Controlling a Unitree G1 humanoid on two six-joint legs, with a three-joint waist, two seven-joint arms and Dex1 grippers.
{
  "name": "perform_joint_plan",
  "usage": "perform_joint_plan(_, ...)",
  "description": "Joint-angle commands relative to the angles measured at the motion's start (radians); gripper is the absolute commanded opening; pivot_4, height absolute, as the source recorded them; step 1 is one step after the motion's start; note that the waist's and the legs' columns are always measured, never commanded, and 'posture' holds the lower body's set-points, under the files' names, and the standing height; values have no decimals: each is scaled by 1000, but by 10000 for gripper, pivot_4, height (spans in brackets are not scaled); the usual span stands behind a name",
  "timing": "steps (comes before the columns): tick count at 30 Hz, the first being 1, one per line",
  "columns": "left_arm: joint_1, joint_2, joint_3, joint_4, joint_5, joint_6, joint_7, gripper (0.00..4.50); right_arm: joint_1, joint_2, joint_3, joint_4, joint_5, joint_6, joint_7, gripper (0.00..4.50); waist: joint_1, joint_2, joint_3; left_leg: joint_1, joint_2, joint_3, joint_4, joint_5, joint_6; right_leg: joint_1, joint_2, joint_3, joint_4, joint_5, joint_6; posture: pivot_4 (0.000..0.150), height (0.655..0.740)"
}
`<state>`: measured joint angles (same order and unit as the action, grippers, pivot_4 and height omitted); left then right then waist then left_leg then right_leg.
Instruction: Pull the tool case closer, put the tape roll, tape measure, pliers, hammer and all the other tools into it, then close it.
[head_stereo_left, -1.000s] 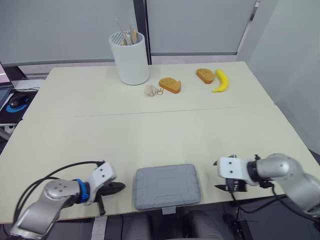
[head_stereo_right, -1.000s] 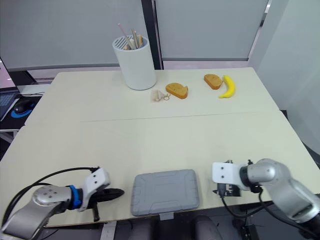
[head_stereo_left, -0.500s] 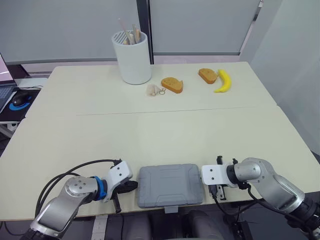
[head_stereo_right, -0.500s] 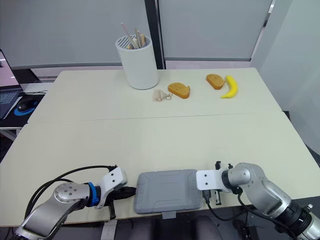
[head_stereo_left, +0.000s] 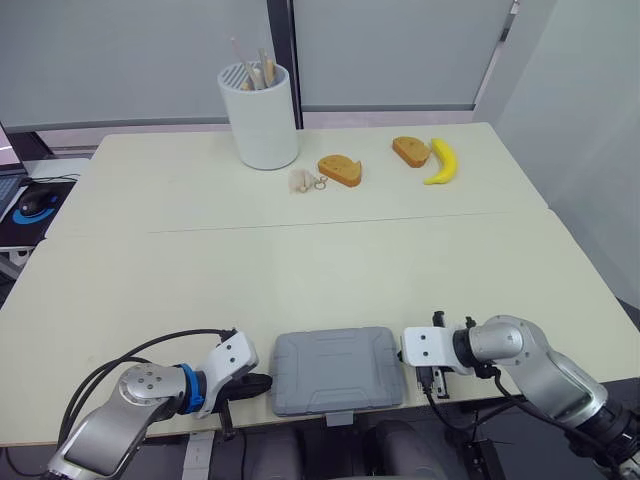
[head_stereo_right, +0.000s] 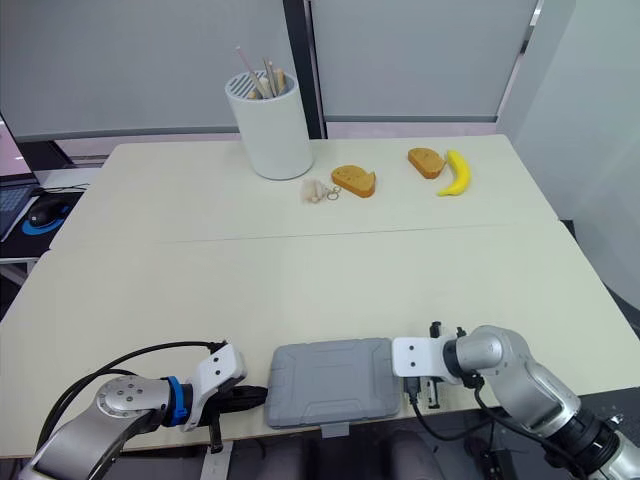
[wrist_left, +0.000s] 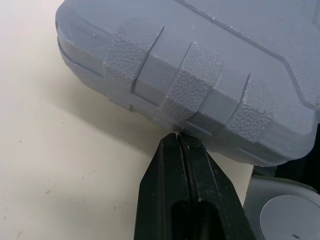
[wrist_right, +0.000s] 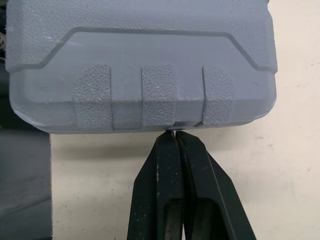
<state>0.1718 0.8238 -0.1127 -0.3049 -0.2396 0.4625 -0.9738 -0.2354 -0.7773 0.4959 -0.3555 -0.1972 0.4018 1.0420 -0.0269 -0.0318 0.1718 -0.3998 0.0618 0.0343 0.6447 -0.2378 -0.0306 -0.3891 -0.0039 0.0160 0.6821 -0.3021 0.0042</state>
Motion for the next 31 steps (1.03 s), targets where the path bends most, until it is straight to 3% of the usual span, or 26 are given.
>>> perform_joint_plan(1, -4, 5, 4, -47, -34, 8, -28, 0, -24, 21, 5, -18, -1, -37, 5, 227, 0, 0, 0, 0, 0, 0, 0, 0, 0, 0, 0, 0, 0, 0, 0, 1500, 7303)
perform_joint_plan(11, -13, 30, 44, 52, 9, -56, -25, 0, -19, -12, -46, -17, 1, -15, 23, 227, 0, 0, 0, 0, 0, 0, 0, 0, 0, 0, 0, 0, 0, 0, 0, 1500, 7303)
perform_joint_plan(17, -43, 132, 189, 209, -2, -194, -79, 0, 64, -186, -266, -77, 130, -85, 93, 227, 4, 0, 0, 0, 0, 0, 0, 0, 0, 0, 0, -1, 0, 0, -1, 1500, 7303)
perform_joint_plan(24, -9, 227, 361, 199, -27, -312, -163, 0, 175, -367, -606, -123, 406, -133, 292, 227, 3, 0, 0, 0, 0, 1, 0, 0, 0, 0, -1, 0, -1, 0, -1, 1500, 7303)
perform_joint_plan(31, 3, 204, 376, 162, -79, -262, -188, 0, 165, -417, -649, -99, 468, -135, 330, 227, -1, 0, 0, 2, 1, 1, 0, 0, 0, 1, -1, 0, 0, 0, -1, 1500, 7303)
